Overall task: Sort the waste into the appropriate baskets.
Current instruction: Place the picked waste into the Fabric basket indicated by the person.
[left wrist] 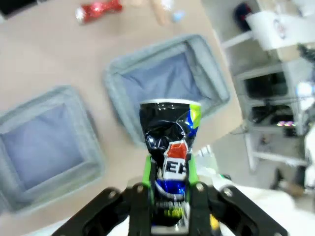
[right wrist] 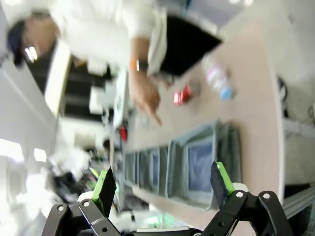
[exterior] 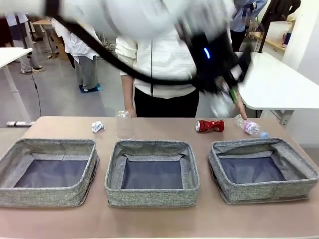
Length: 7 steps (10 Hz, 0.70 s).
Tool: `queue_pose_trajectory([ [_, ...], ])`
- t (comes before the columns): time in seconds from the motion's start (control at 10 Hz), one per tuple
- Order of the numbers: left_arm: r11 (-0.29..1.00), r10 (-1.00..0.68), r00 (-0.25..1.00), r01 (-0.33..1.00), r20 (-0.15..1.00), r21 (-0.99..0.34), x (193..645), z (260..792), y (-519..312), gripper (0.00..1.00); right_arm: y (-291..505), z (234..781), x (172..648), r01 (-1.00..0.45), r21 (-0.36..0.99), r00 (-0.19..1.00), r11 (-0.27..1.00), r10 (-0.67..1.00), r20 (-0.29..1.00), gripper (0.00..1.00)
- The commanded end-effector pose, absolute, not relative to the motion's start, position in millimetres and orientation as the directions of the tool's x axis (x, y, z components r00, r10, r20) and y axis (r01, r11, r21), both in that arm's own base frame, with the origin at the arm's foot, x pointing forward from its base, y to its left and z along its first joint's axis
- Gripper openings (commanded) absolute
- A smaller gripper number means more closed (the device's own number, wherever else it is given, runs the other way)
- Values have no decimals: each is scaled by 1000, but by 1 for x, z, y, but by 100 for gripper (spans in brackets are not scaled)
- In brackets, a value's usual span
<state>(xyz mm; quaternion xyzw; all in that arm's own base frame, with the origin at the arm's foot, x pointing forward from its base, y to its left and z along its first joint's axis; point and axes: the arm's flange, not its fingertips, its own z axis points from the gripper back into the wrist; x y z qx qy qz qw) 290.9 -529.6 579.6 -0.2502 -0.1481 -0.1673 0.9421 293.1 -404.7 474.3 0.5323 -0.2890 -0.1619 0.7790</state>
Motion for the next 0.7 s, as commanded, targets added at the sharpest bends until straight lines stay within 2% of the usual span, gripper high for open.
queue_pose_trajectory([
  [0.0, 775, -353, 869, 479, 347, -411, 320, 538, -595, 29, -358, 474, 313, -83, 909, 848, 408, -451, 279, 100],
  [0.3, 778, -446, 845, 529, 295, -339, 332, 469, -665, 29, -358, 474, 313, -83, 909, 848, 408, -451, 279, 100],
  [0.6, 796, -444, 846, 524, 296, -303, 337, 464, -677, 29, -358, 474, 313, -83, 909, 848, 408, -451, 279, 100],
])
